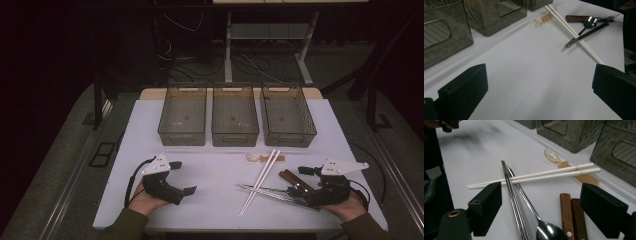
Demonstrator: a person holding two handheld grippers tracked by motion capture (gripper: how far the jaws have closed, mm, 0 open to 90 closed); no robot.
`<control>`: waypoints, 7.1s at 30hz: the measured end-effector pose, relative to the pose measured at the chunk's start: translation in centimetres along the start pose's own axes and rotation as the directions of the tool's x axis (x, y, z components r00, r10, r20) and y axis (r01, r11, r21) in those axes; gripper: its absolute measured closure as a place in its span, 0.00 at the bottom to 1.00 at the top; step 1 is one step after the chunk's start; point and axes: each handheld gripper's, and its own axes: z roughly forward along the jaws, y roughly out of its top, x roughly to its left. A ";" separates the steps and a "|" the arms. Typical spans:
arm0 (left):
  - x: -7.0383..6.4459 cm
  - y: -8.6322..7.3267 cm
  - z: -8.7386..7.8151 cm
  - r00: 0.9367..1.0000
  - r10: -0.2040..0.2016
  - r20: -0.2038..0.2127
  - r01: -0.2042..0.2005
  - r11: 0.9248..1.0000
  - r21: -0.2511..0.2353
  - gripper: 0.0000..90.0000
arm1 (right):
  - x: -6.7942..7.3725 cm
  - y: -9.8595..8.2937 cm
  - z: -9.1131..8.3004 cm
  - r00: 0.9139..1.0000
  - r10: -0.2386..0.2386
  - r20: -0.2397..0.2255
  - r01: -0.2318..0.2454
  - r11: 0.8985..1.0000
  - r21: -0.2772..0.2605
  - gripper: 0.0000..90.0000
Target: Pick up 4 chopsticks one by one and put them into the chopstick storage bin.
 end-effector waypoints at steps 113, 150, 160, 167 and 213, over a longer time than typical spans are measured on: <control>-0.4 -0.1 0.3 1.000 0.004 0.015 -0.004 1.000 0.015 0.00 | 1.7 -1.8 3.1 0.949 -0.244 -0.200 0.300 0.895 0.331 0.94; -0.5 -0.1 0.5 1.000 0.011 0.027 -0.012 1.000 0.025 0.00 | 1.7 -1.1 2.6 0.960 -0.151 -0.234 0.213 0.941 0.264 0.95; -0.7 -0.1 1.0 0.999 0.006 0.038 -0.006 1.000 0.025 0.00 | 1.6 0.1 2.0 0.974 -0.074 -0.215 0.116 0.975 0.190 0.95; -0.9 -0.1 1.3 0.999 0.007 0.044 -0.008 0.999 0.036 0.00 | 1.7 1.9 1.8 0.982 -0.041 -0.186 0.065 0.989 0.130 0.95; -0.4 -0.3 1.1 1.000 -0.004 0.023 0.004 1.000 0.007 0.00 | -0.6 13.4 8.4 0.994 0.095 0.060 -0.097 0.995 0.032 0.95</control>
